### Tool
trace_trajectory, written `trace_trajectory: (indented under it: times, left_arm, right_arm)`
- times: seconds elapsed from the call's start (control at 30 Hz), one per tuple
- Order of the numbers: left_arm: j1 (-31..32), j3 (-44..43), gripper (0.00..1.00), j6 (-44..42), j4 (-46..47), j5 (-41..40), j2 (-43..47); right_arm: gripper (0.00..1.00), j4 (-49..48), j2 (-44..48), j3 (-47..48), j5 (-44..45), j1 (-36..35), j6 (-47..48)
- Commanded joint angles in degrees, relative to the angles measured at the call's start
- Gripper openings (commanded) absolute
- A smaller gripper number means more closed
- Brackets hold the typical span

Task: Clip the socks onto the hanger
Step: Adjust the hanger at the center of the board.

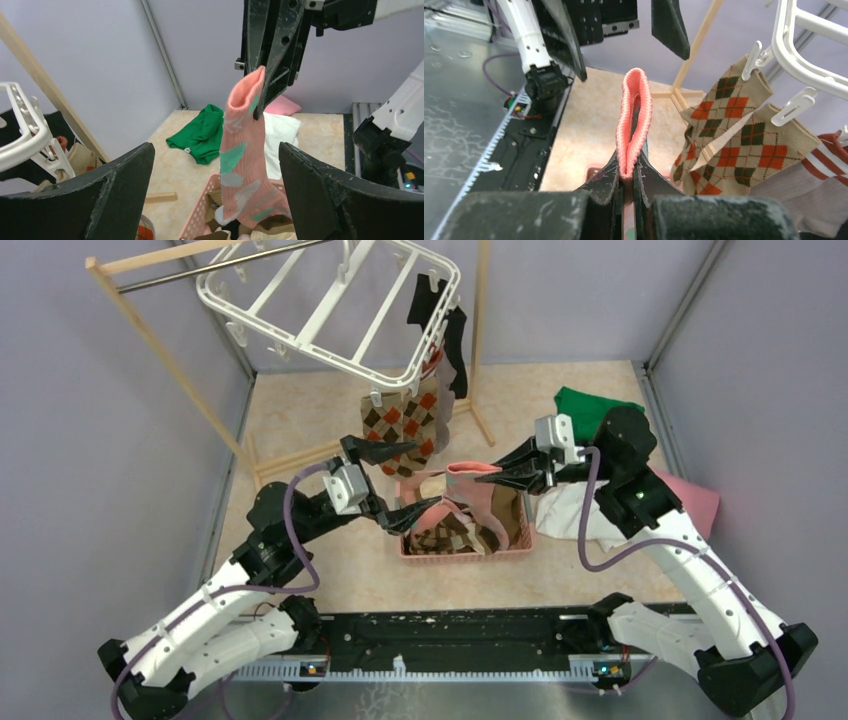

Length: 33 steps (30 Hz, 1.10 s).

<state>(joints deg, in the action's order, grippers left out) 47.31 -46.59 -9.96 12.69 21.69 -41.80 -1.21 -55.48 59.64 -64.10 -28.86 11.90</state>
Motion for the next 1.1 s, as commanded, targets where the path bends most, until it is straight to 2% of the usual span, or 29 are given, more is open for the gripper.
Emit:
trace_trajectory:
  times: [0.0, 0.1, 0.2, 0.37, 0.53, 0.63, 0.73, 0.83, 0.87, 0.93, 0.97, 1.03, 1.07]
  left_arm:
    - [-3.3, 0.13, 0.99, 12.83, 5.33, 3.12, -2.3]
    - [-6.49, 0.42, 0.99, 16.52, 9.55, 9.59, -5.11]
    - [-7.86, 0.46, 0.99, 16.61, 13.7, 14.97, -8.0]
    - [-7.93, -1.93, 0.86, 14.96, 18.02, 23.05, -13.57]
    - [-7.89, -3.42, 0.75, 16.39, 20.02, 26.92, -16.97]
    - [-7.93, -2.77, 0.63, 17.78, 22.46, 27.35, -17.46]
    - [-7.93, -2.0, 0.41, 18.82, 24.23, 26.68, -17.61]
    - [-7.91, -2.01, 0.31, 19.29, 24.38, 26.88, -18.03]
    - [-7.88, -2.01, 0.24, 19.46, 24.54, 27.07, -18.25]
    - [-7.91, -1.97, 0.05, 19.41, 24.73, 27.47, -18.41]
    - [-7.93, -1.9, 0.0, 19.28, 24.6, 27.1, -18.27]
    - [-7.93, -1.13, 0.0, 19.27, 24.93, 24.67, -17.29]
    - [-7.93, -0.5, 0.0, 19.32, 25.48, 23.6, -16.65]
  right_arm:
    - [0.0, 13.89, -1.22, 4.13, 2.51, 0.02, 15.54]
    - [0.0, 15.99, -1.63, 4.74, 3.01, 0.08, 17.87]
    - [0.0, 15.94, -1.95, 4.88, 2.1, 0.07, 17.75]
    - [0.0, 14.38, -1.99, 4.43, 1.64, 0.02, 16.3]
    - [0.0, 12.9, -1.95, 4.09, 1.82, 0.03, 14.93]
    - [0.0, 12.23, -2.0, 3.69, 1.79, 0.03, 14.19]
    - [0.0, 11.13, -1.9, 3.24, 1.62, 0.03, 13.08]
    - [0.0, 10.16, -1.89, 2.91, 1.45, 0.04, 12.09]
    - [0.0, 9.83, -1.91, 2.79, 1.48, 0.03, 11.83]
    - [0.0, 9.3, -1.91, 2.54, 1.45, 0.03, 11.17]
    - [0.0, 8.73, -1.82, 2.39, 1.47, 0.01, 10.39]
    - [0.0, 7.3, -1.66, 1.93, 1.81, 0.03, 8.48]
    - [0.07, 6.29, -1.46, 1.64, 1.86, 0.06, 7.31]
